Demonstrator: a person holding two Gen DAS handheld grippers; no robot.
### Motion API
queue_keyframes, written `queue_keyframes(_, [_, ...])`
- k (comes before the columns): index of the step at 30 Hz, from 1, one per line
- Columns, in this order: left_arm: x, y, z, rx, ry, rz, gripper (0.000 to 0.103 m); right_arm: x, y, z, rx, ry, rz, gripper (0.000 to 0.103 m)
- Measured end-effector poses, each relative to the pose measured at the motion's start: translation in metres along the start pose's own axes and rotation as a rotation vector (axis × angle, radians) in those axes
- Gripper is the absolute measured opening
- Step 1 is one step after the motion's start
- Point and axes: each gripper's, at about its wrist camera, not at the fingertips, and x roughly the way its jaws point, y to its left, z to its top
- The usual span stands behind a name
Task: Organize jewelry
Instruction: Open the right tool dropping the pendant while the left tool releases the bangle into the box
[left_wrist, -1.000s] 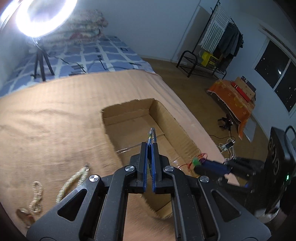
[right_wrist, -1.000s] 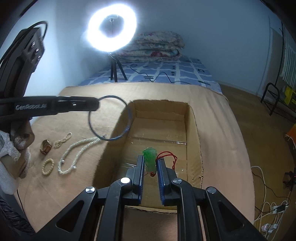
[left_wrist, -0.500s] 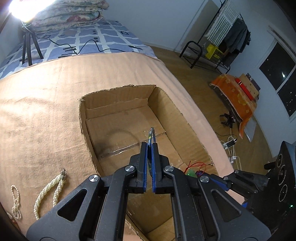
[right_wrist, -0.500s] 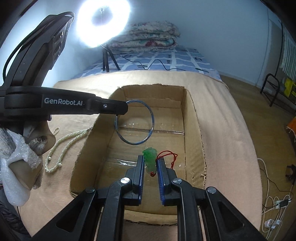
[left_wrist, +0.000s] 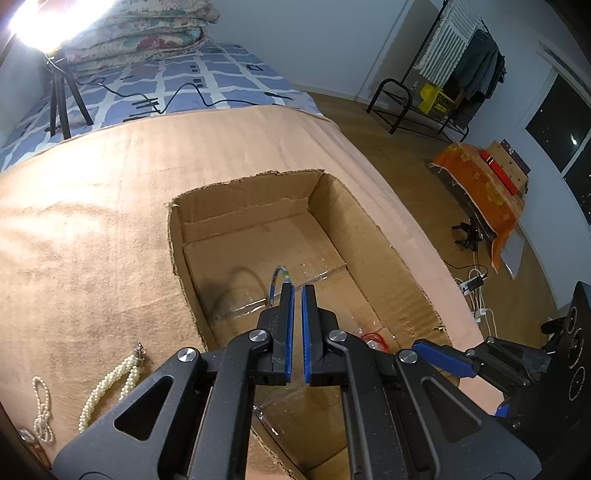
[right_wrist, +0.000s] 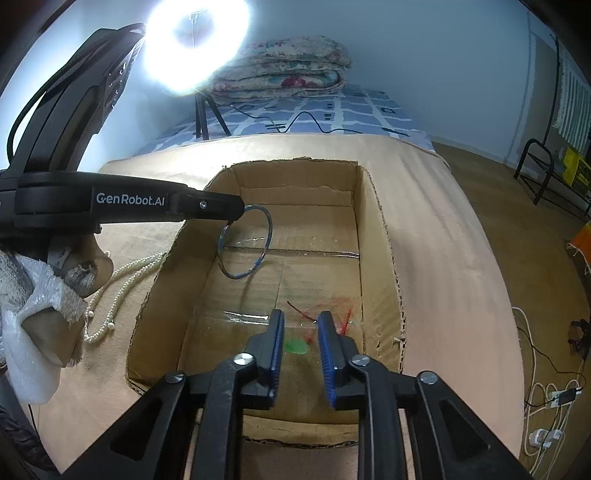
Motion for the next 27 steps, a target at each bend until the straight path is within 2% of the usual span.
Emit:
queue_keyframes(6, [-0.002, 0.001, 0.000, 0.001, 0.001, 0.007, 0.001, -0.005, 0.000, -0.001, -0.004, -0.014, -0.018, 0.036])
queue_keyframes(7, [-0.003, 0.001, 0.000, 0.000, 0.001, 0.009, 0.004, -0.006, 0.000, -0.001, -0.006, -0.017, -0.021, 0.039])
queue_keyframes(10, [-0.007, 0.002, -0.001, -0.005, -0.009, 0.011, 0.030, -0.009, 0.000, -0.003, -0.009, -0.023, -0.030, 0.045])
queue_keyframes(11, [-0.009, 0.002, -0.001, -0.005, -0.017, 0.010, 0.032, -0.010, 0.000, -0.003, -0.008, -0.025, -0.033, 0.048])
queue_keyframes(14, [-0.016, 0.002, -0.002, 0.000, -0.026, 0.008, 0.032, -0.015, 0.000, -0.004, -0.006, -0.037, -0.043, 0.057])
queue_keyframes(20, [-0.040, 0.004, -0.002, -0.004, -0.051, 0.001, 0.033, -0.027, 0.008, -0.002, -0.020, -0.050, -0.048, 0.060])
queue_keyframes(27, [-0.092, 0.015, -0.009, -0.004, -0.110, 0.008, 0.033, -0.051, 0.030, 0.004, -0.042, -0.076, -0.035, 0.060])
